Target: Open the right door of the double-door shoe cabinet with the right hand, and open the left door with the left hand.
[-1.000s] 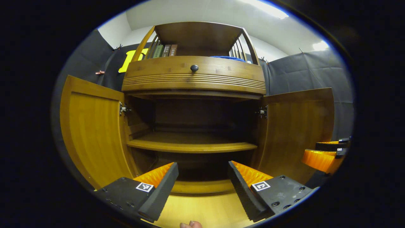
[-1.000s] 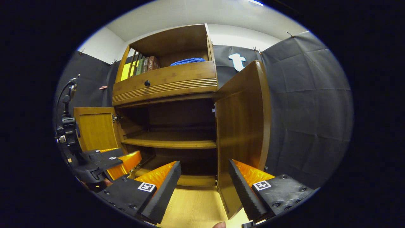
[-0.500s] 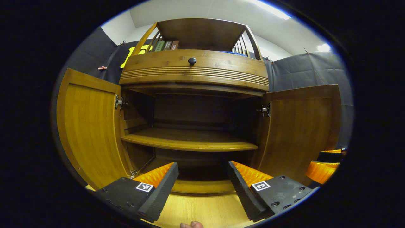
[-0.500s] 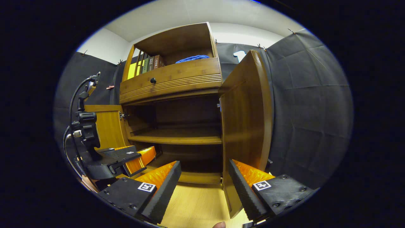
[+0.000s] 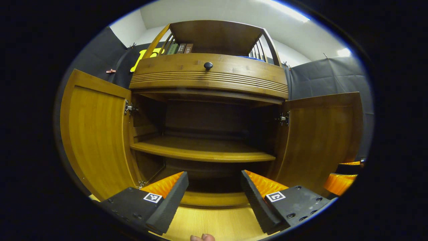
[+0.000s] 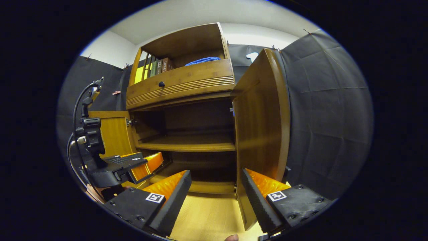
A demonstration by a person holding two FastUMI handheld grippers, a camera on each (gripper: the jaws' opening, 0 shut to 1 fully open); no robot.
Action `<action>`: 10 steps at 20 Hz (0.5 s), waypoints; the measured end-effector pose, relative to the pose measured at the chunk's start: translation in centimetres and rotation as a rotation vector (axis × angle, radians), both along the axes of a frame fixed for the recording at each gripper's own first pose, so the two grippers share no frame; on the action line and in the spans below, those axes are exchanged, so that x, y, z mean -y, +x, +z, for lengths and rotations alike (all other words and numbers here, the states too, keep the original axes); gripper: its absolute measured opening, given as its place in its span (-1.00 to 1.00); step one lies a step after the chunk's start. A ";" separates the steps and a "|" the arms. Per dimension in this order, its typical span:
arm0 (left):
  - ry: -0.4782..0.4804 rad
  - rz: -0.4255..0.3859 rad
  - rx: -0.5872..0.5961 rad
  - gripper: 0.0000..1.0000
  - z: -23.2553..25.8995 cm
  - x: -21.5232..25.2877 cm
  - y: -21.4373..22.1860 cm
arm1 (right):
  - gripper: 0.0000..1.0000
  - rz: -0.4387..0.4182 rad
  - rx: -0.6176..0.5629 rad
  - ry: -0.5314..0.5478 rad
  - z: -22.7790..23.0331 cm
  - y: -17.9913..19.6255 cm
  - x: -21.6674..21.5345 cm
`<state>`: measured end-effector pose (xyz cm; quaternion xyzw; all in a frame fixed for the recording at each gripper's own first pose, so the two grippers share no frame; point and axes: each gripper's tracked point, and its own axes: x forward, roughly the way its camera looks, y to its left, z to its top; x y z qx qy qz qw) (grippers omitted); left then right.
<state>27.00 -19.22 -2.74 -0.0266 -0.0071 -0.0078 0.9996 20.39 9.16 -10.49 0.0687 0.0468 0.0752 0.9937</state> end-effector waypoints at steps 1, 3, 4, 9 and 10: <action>0.009 -0.002 -0.005 0.94 0.0 0.1 0.0 | 0.92 0.003 -0.002 -0.003 -0.1 0.0 0.0; 0.023 -0.005 -0.015 0.94 -0.3 -0.1 -0.1 | 0.92 0.002 -0.002 0.007 -0.1 0.0 0.0; 0.030 -0.004 -0.018 0.94 -0.3 0.0 -0.1 | 0.92 0.001 -0.002 0.019 0.0 0.0 0.0; 0.037 0.014 -0.027 0.94 -0.6 -0.5 -0.1 | 0.92 -0.001 -0.001 0.009 -0.4 0.0 0.0; 0.030 0.021 -0.032 0.94 -0.8 -0.4 -0.1 | 0.92 0.001 -0.002 0.004 -0.7 0.0 0.0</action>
